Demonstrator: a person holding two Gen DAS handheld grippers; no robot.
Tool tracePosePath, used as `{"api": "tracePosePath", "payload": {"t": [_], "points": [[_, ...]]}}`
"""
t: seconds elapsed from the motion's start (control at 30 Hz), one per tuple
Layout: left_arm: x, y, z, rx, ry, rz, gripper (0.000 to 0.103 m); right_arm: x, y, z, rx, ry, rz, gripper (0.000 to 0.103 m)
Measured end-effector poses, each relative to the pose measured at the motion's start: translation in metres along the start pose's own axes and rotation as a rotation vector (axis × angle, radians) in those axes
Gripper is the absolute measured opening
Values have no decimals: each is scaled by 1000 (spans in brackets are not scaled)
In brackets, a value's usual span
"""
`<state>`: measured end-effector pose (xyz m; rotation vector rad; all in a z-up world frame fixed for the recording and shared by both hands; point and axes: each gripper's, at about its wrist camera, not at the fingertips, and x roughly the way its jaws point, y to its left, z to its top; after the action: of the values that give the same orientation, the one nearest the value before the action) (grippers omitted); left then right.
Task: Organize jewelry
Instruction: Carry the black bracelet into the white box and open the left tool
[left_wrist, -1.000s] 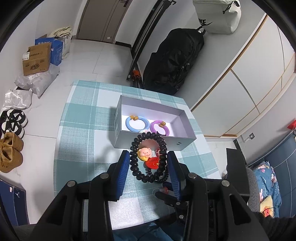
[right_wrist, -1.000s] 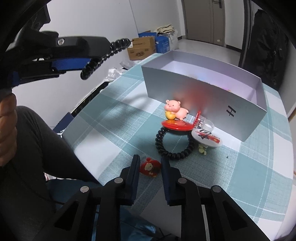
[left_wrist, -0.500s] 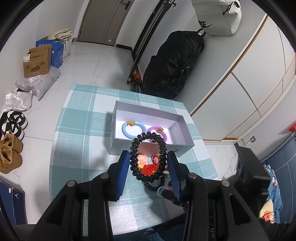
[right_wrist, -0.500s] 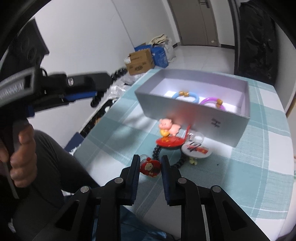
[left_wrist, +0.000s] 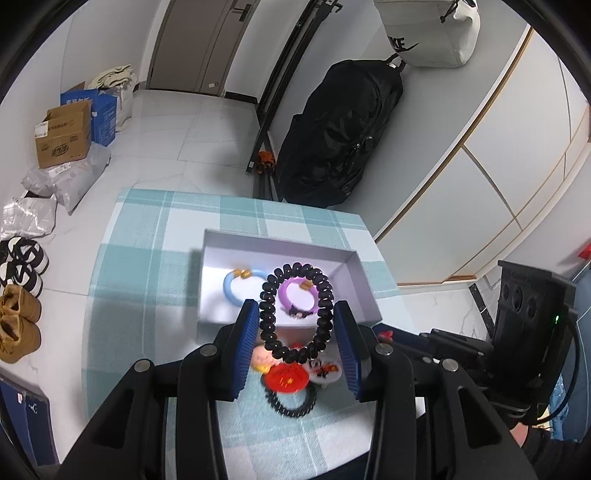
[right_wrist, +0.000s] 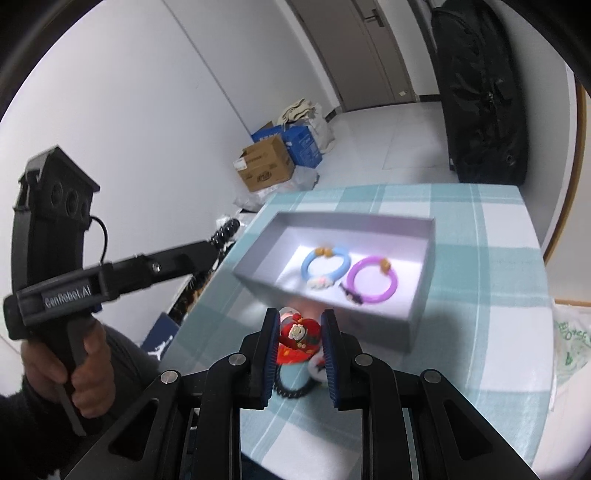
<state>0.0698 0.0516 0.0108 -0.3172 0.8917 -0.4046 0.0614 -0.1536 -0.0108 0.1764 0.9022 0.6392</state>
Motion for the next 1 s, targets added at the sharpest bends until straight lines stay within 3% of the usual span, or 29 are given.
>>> {"api": "tracePosePath", "payload": {"t": [0.33,1.0], "points": [[25,-5,20,4,20,18,36,16,-18,38,-21,0,23,21],[71,-1,32,-7,113,53,36,43,-68,55,59,16,65,21]]}}
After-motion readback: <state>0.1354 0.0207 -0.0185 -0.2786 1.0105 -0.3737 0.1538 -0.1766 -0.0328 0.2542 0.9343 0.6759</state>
